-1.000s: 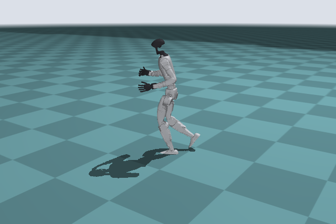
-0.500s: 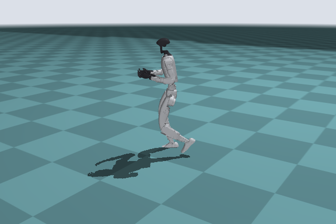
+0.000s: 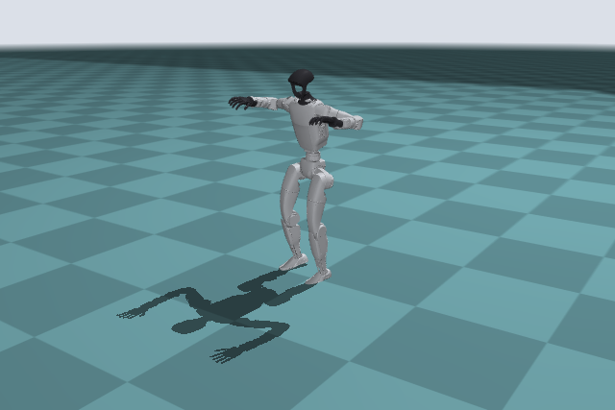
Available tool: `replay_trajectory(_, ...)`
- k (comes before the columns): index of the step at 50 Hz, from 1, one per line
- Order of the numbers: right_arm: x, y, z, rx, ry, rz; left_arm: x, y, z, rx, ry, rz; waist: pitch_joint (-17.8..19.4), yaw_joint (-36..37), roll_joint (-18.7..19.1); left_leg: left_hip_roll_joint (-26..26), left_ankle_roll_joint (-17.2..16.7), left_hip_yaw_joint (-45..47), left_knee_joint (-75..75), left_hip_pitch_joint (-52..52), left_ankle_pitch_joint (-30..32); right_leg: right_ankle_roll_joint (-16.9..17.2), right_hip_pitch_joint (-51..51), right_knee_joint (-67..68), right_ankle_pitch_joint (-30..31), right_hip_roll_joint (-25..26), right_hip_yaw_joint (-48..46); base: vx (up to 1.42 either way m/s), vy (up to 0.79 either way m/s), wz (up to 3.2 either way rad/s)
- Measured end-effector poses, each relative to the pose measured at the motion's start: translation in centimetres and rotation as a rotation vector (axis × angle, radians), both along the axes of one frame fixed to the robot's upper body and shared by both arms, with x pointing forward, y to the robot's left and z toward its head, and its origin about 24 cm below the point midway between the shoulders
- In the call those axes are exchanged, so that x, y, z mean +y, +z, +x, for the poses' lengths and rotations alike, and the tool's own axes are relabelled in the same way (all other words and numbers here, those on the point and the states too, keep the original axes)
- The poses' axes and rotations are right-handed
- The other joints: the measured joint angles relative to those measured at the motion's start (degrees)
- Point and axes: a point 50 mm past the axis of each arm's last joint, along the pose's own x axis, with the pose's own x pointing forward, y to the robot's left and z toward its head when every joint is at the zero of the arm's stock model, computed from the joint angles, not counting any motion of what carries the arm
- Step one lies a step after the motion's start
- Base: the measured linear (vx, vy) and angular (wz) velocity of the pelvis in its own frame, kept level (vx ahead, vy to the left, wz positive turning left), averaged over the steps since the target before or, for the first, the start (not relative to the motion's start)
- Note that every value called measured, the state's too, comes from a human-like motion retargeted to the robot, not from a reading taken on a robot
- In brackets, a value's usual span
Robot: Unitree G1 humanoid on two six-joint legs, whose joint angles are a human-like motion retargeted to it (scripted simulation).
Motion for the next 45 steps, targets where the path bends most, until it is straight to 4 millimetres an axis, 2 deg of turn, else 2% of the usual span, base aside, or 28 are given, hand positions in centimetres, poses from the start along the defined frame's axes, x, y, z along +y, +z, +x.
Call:
replay_trajectory(2,-0.9,-0.6,-0.6,0.025,-0.041,0.027,0.4,-0.3,0.0,0.016,0.009,-0.015,-0.73,-0.74,-0.88,-1.27,-0.67,-1.72,-3.43,2.19,1.20,3.70,-0.53,-9.42,4.09,-0.05,0.38,0.35,-0.25,0.83)
replay_trajectory(5,-2.0,-0.8,-1.2,0.051,-0.099,0.057,0.7,0.3,0.4,0.003,-0.005,-0.041,-0.95,-1.49,-1.54,0.21,-2.66,-4.73,-4.16,3.58,-0.05,4.39,0.19,-22.89,16.58,4.32,1.01,0.32,-0.51,0.66)
replay_trajectory(6,-2.4,-1.0,-1.0,0.079,-0.132,0.093,-0.2,-0.2,1.2,0.073,-0.279,-0.444,-1.01,-1.47,-1.85,-0.37,-2.20,-5.18,-3.33,3.66,-1.14,4.39,0.67,-24.23,18.57,3.83,0.19,0.30,-0.36,0.40)
replay_trajectory(7,-2.7,-0.9,-1.2,0.081,-0.147,0.111,-0.5,0.0,1.6,0.097,-0.377,-0.546,-0.84,-1.17,-1.95,-0.65,-1.95,-5.48,-2.12,3.73,-2.32,4.39,0.75,-23.91,18.94,3.54,-0.62,0.29,-0.20,0.25)
replay_trajectory(8,-2.7,0.0,-2.3,0.031,-0.123,0.087,0.9,1.4,1.3,0.008,-0.041,-0.103,-0.23,-0.34,-1.64,-0.31,-2.11,-5.47,-0.11,3.81,-3.68,4.39,0.04,-20.25,16.07,3.66,-1.43,0.29,-0.12,0.23)
replay_trajectory(9,-2.8,0.1,-2.7,0.025,-0.118,0.082,1.1,1.9,1.2,-0.012,0.049,0.056,-0.20,-0.26,-1.63,-1.03,-1.48,-5.60,1.65,3.74,-4.16,4.39,0.27,-18.50,14.34,2.60,-1.76,0.29,0.02,0.32)
replay_trajectory(11,-3.0,-0.3,-2.9,0.052,-0.135,0.086,1.2,1.6,1.2,0.012,0.055,0.052,-0.44,-0.88,-1.79,-2.65,-0.65,-6.26,4.98,3.27,-3.48,4.39,1.06,-16.10,12.39,0.32,-2.12,0.26,0.04,0.46)
replay_trajectory(12,-3.1,-0.5,-2.8,0.074,-0.151,0.094,1.1,1.2,1.3,0.047,-0.009,-0.074,-0.52,-1.09,-1.76,-2.62,-1.26,-6.71,6.86,2.71,-2.77,4.39,0.91,-14.44,11.68,0.13,-2.34,0.21,-0.19,0.21)
replay_trajectory(13,-3.3,-1.0,-2.2,0.114,-0.174,0.122,0.1,0.3,1.9,0.130,-0.257,-0.419,-0.80,-1.05,-1.60,-1.84,-2.72,-7.12,9.13,1.72,-2.09,4.39,0.29,-12.70,11.17,0.84,-2.48,0.20,-0.18,0.29)
replay_trajectory(15,-3.4,-1.7,-1.7,0.185,-0.211,0.137,-0.9,-1.0,2.5,0.230,-0.509,-0.736,-1.37,-2.81,-2.10,-3.71,-3.66,-8.76,11.22,0.75,0.64,4.39,2.78,-14.71,11.16,-1.35,-3.41,0.21,-0.09,0.68)
replay_trajectory(16,-3.2,-1.2,-2.3,0.151,-0.174,0.120,0.2,0.3,2.1,0.136,-0.201,-0.351,-1.40,-2.64,-1.77,-2.68,-4.58,-8.61,13.07,-0.09,0.15,4.39,3.61,-15.38,10.99,-0.73,-4.12,0.20,-0.17,0.55)
replay_trajectory(17,-3.0,-0.7,-2.8,0.125,-0.142,0.112,0.6,1.2,1.9,0.082,-0.039,-0.055,-1.64,-2.17,-1.38,-1.00,-5.60,-7.93,14.64,-0.83,-0.69,4.39,3.85,-15.32,10.66,0.38,-4.65,0.18,-0.36,-0.07)
replay_trajectory(18,-2.8,-0.7,-2.9,0.116,-0.118,0.124,0.6,1.4,1.9,0.080,-0.021,-0.016,-2.33,-1.10,-0.86,2.01,-6.83,-6.19,15.64,-1.35,-2.26,4.39,2.90,-13.81,10.00,2.47,-4.84,0.16,-0.33,-0.24)
replay_trajectory(19,-2.9,-0.9,-2.6,0.135,-0.120,0.155,0.3,0.9,2.0,0.137,-0.182,-0.304,-3.08,-1.06,-0.75,3.77,-6.63,-3.93,15.06,-1.34,-3.42,4.39,2.51,-12.99,9.24,2.91,-5.10,0.16,-0.22,-0.17)
replay_trajectory(20,-3.0,-1.4,-1.9,0.171,-0.134,0.195,-0.9,0.0,2.3,0.235,-0.521,-0.704,-3.85,-1.53,-0.85,4.92,-5.71,-1.43,13.68,-1.06,-4.39,4.39,2.41,-12.52,8.43,2.53,-5.39,0.16,-0.08,0.18)
replay_trajectory(21,-2.7,-0.9,-2.4,0.095,-0.092,0.137,0.2,0.8,1.9,0.139,-0.233,-0.347,-4.38,-1.42,-0.11,6.66,-5.32,0.78,11.21,-0.20,-4.92,4.39,2.97,-12.96,8.15,3.07,-5.91,0.16,-0.03,0.30)
replay_trajectory(22,-2.4,-0.6,-2.8,0.046,-0.059,0.097,0.6,1.2,1.6,0.090,-0.081,-0.086,-5.10,-1.37,0.58,8.10,-5.00,2.62,8.63,0.59,-5.13,4.39,3.45,-13.48,7.98,3.59,-6.32,0.16,-0.02,0.26)
replay_trajectory(25,-2.5,-0.8,-2.8,0.035,-0.053,0.092,0.8,0.9,1.2,0.073,-0.060,-0.076,-7.59,-1.72,1.95,9.44,-4.58,4.67,1.27,2.97,-4.82,4.39,4.31,-15.00,7.72,4.67,-7.13,0.14,0.04,0.34)
replay_trajectory(28,-2.9,-0.9,-3.0,0.016,-0.064,0.100,0.6,0.7,1.0,0.085,-0.081,-0.079,-8.17,-3.83,2.79,8.50,-4.05,3.03,-3.57,5.85,-5.52,4.39,8.39,-20.17,8.27,4.77,-8.99,0.11,0.07,0.80)
replay_trajectory(29,-3.1,-1.2,-2.7,0.041,-0.067,0.124,0.1,0.3,1.2,0.119,-0.210,-0.255,-7.94,-4.45,2.91,8.31,-3.92,2.33,-5.20,6.94,-5.17,4.39,9.54,-21.08,8.35,4.84,-9.75,0.07,0.01,0.67)
replay_trajectory(30,-3.2,-1.6,-2.3,0.081,-0.068,0.156,-0.7,-0.1,1.5,0.165,-0.433,-0.498,-7.61,-5.22,2.93,7.85,-3.61,1.53,-6.94,8.13,-4.62,4.39,10.83,-22.04,8.44,4.64,-10.57,0.07,0.05,0.59)
replay_trajectory(32,-3.4,-1.7,-2.7,0.067,-0.078,0.159,-0.3,-0.1,1.6,0.175,-0.344,-0.409,-8.10,-5.11,3.10,7.51,-3.93,1.03,-8.58,8.85,-4.00,4.39,11.65,-23.11,8.50,4.54,-11.14,0.06,0.05,0.39)
replay_trajectory(33,-3.5,-1.3,-3.1,0.024,-0.083,0.143,0.5,0.3,1.5,0.141,-0.157,-0.182,-7.90,-5.10,3.07,7.31,-4.31,0.78,-9.61,9.42,-3.54,4.39,12.15,-23.60,8.52,4.50,-11.48,0.05,0.06,0.26)
replay_trajectory(34,-3.5,-1.6,-3.0,0.039,-0.076,0.160,0.3,0.0,1.6,0.157,-0.206,-0.252,-8.10,-5.15,2.81,6.79,-4.16,0.76,-10.55,9.92,-3.18,4.39,12.38,-23.81,8.49,4.02,-11.61,0.04,0.10,0.16)
replay_trajectory(35,-3.3,-2.3,-2.6,0.082,-0.063,0.193,-0.3,-0.6,1.7,0.194,-0.381,-0.466,-8.51,-5.23,2.43,6.10,-3.75,0.86,-11.44,10.40,-2.86,4.39,12.49,-23.88,8.44,3.33,-11.63,0.03,0.09,-0.08)
replay_trajectory(37,-3.5,-1.6,-3.2,0.020,-0.074,0.155,1.1,-0.1,1.6,0.158,-0.080,-0.119,-8.49,-4.05,2.87,6.53,-4.21,1.74,-12.11,10.77,-2.74,4.39,11.92,-23.59,8.49,3.81,-10.86,0.01,0.02,-0.31)
replay_trajectory(45,-3.4,-2.0,-3.0,0.047,-0.073,0.160,1.1,-0.5,1.3,0.172,-0.058,-0.101,-9.47,-2.84,2.74,6.48,-4.34,3.51,-13.36,11.64,-2.93,4.39,11.07,-23.19,8.42,3.82,-9.48,0.00,0.01,-0.14)
